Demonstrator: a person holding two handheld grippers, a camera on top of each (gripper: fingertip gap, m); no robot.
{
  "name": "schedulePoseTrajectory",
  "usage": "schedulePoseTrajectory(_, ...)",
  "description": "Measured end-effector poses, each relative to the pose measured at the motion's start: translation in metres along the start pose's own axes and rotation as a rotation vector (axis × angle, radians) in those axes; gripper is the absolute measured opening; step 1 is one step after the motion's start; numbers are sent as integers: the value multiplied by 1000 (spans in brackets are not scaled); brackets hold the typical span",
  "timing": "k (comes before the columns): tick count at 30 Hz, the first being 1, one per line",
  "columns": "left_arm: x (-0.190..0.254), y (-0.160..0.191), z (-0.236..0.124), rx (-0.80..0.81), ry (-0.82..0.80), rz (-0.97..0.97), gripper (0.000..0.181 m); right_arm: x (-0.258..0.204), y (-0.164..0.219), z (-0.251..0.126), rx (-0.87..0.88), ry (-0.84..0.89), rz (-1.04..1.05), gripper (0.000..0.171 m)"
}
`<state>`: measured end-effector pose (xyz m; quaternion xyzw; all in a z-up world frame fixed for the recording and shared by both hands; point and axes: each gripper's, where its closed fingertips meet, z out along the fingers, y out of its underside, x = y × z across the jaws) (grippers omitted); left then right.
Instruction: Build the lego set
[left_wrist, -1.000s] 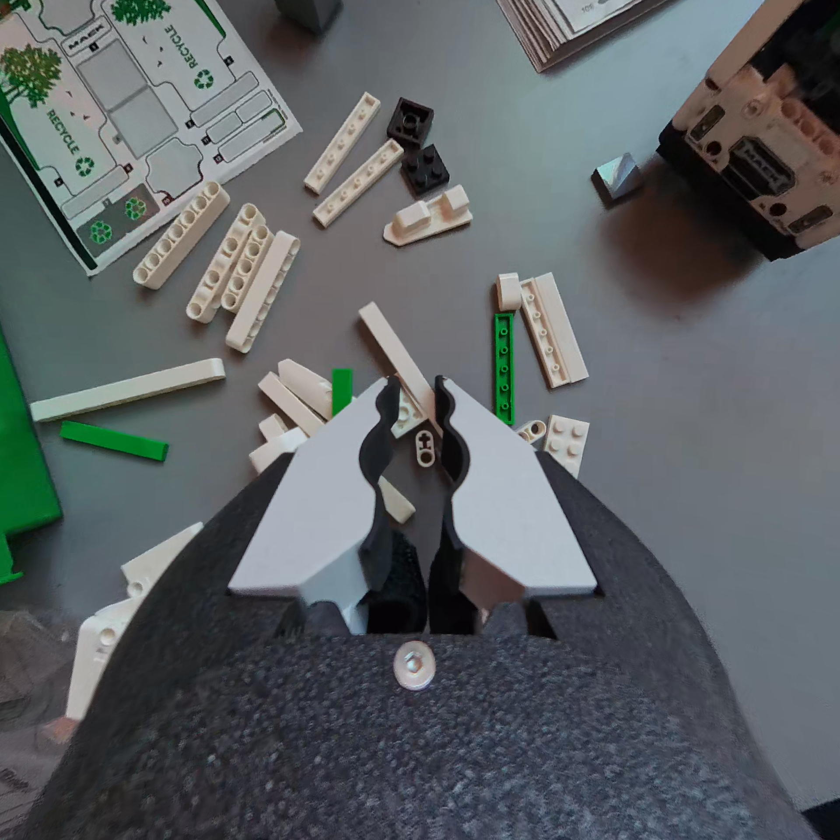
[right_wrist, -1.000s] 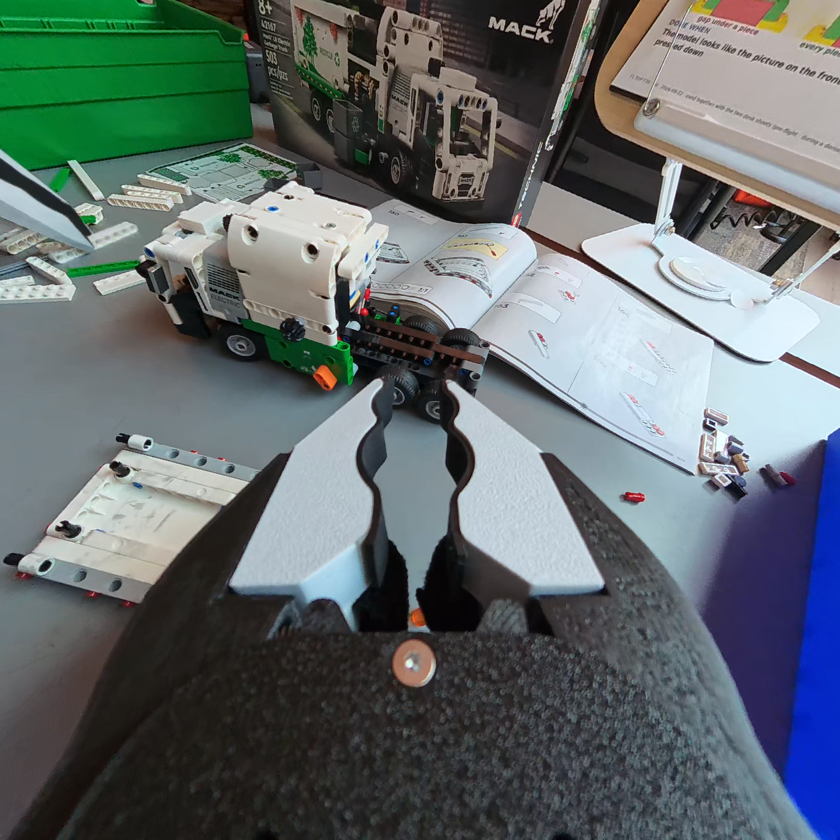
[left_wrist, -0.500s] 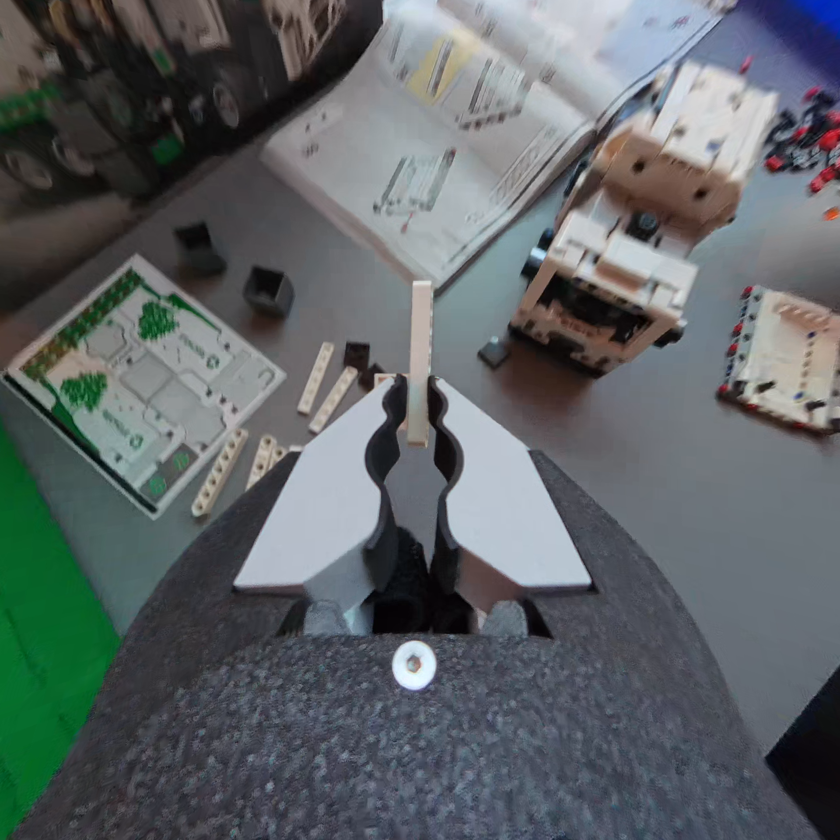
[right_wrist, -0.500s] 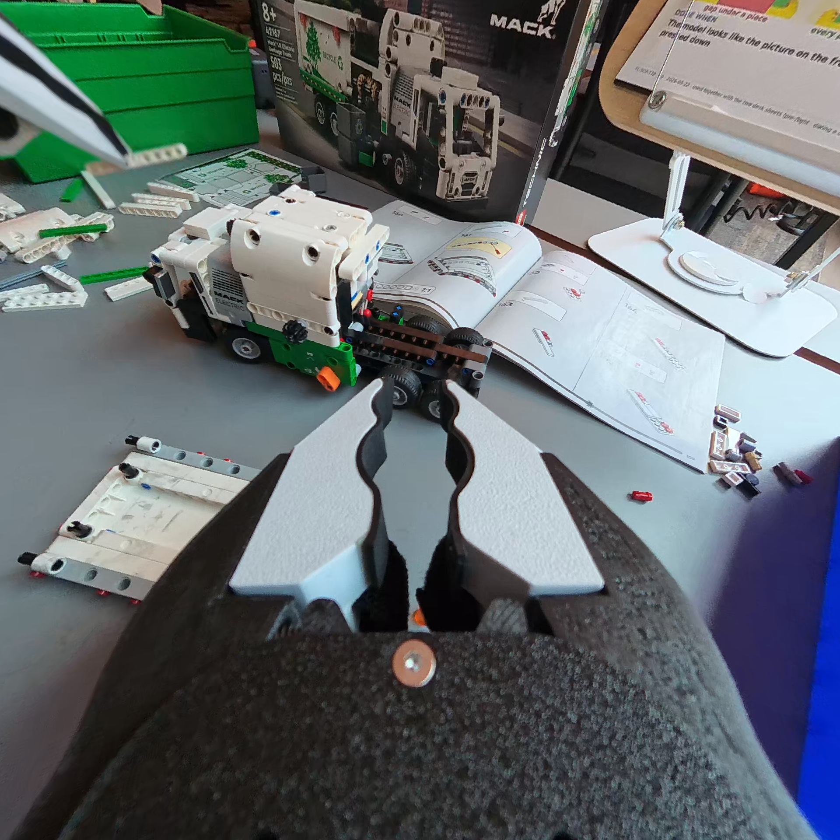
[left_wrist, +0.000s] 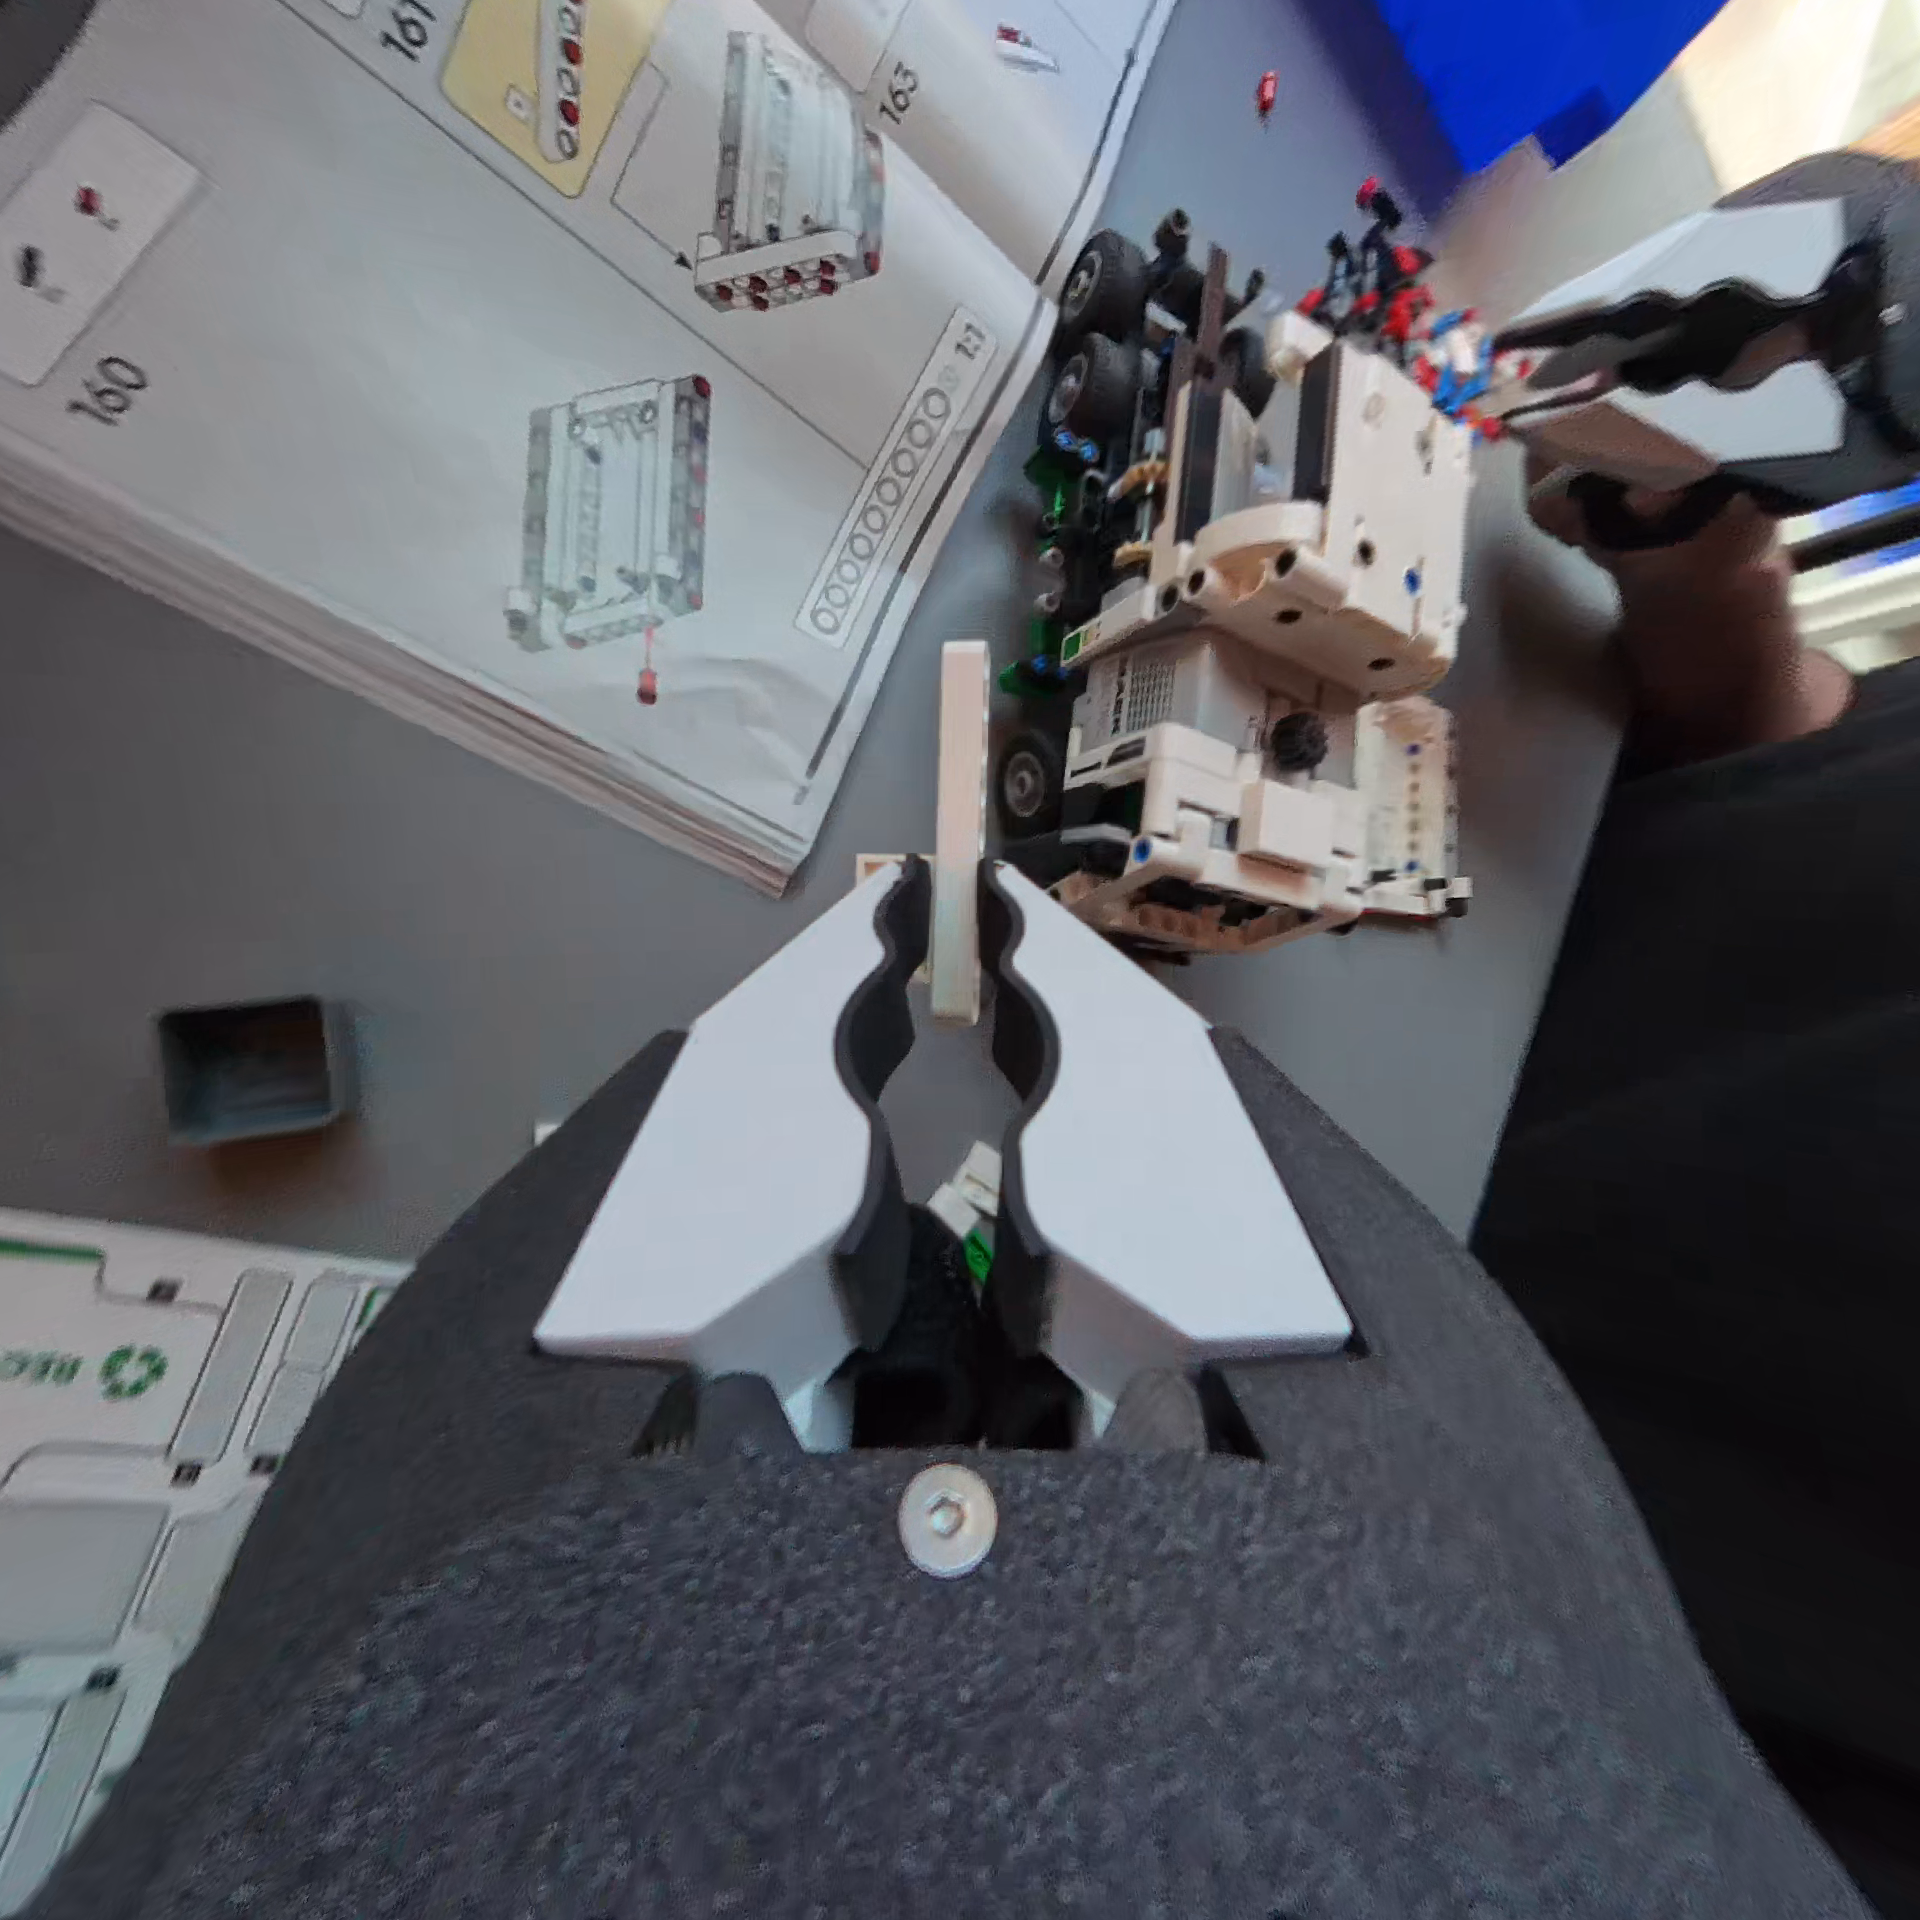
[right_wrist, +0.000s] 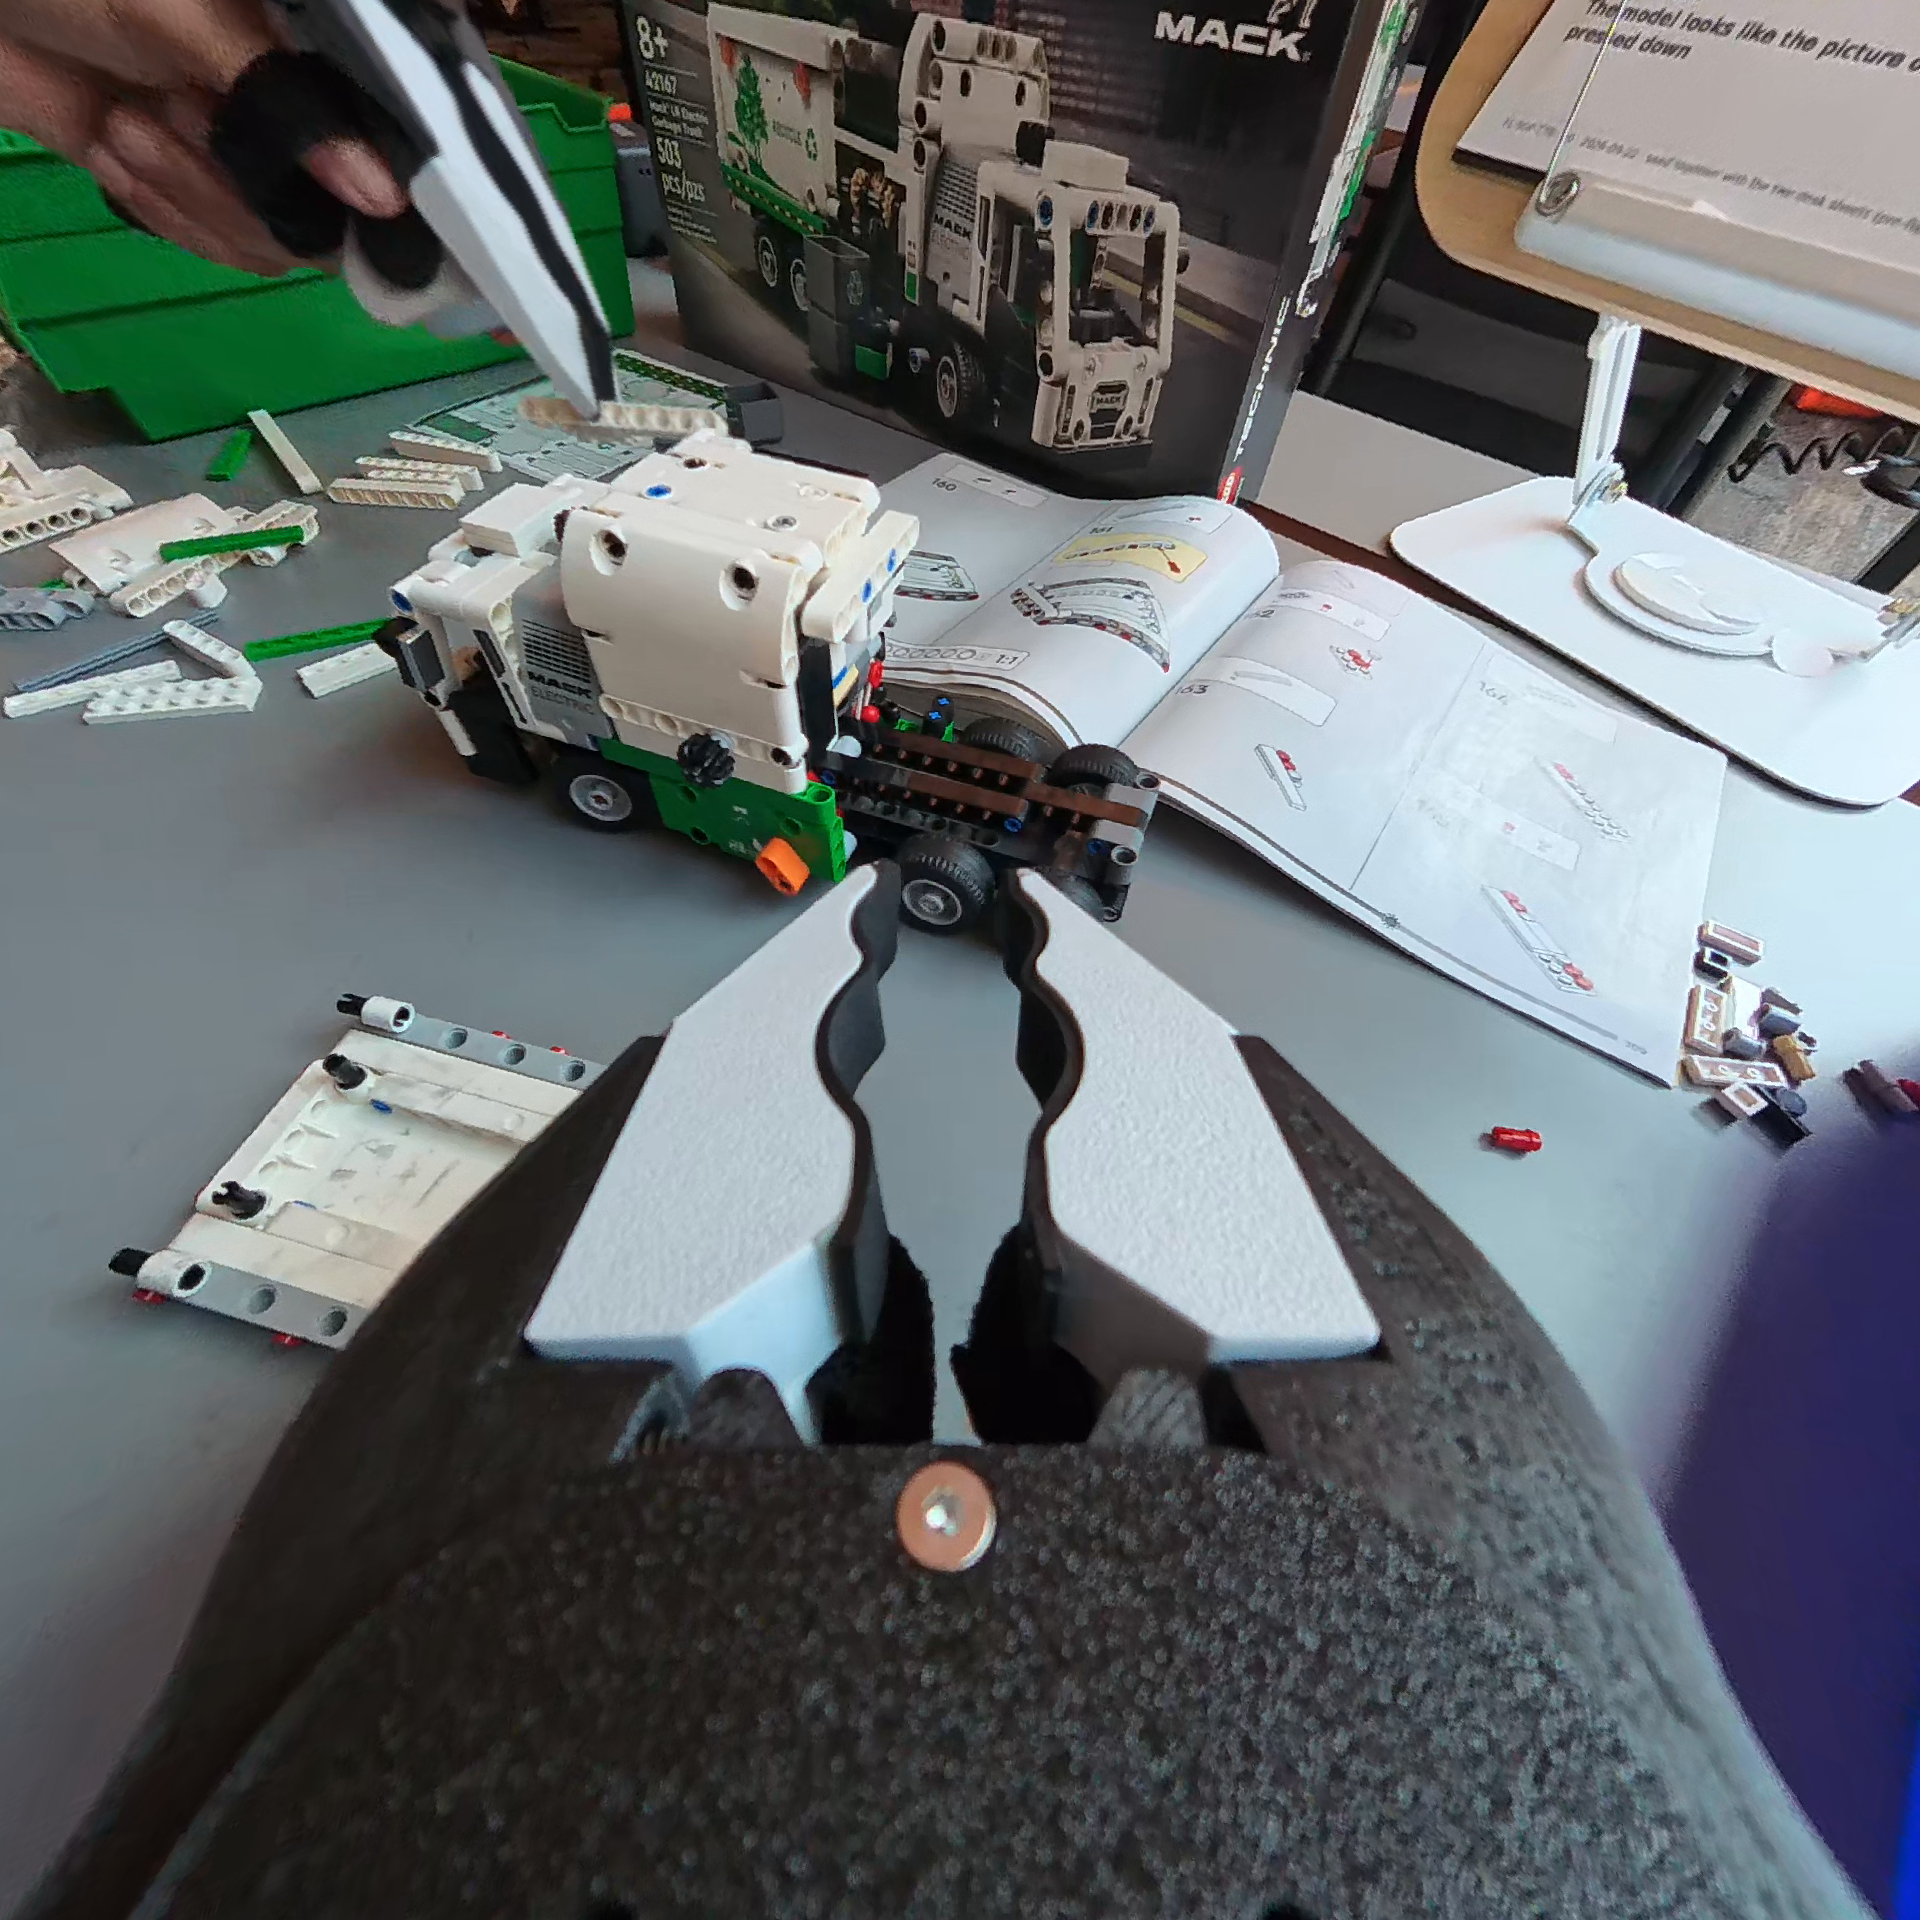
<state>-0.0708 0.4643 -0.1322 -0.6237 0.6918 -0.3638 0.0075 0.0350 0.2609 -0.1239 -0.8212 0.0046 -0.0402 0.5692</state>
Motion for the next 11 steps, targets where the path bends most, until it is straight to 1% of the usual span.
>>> schedulePoseTrajectory(2,0,-11,4,-12,112,-49,7,1,1,0,-6,6,-5,18)
schedulePoseTrajectory(5,5,-20,5,2,217,-94,7,2,2,0,-9,12,-8,18)
schedulePoseTrajectory(6,5,-20,5,6,222,-102,7,2,3,0,-12,16,-11,18)
schedulePoseTrajectory(8,-3,-6,5,-16,127,-46,7,3,4,1,-20,23,-18,18)
schedulePoseTrajectory(9,-4,8,3,-37,76,5,7,3,5,2,-24,26,-23,18)
schedulePoseTrajectory(11,-6,46,-2,-102,-38,59,7,4,7,2,-33,33,-34,18)
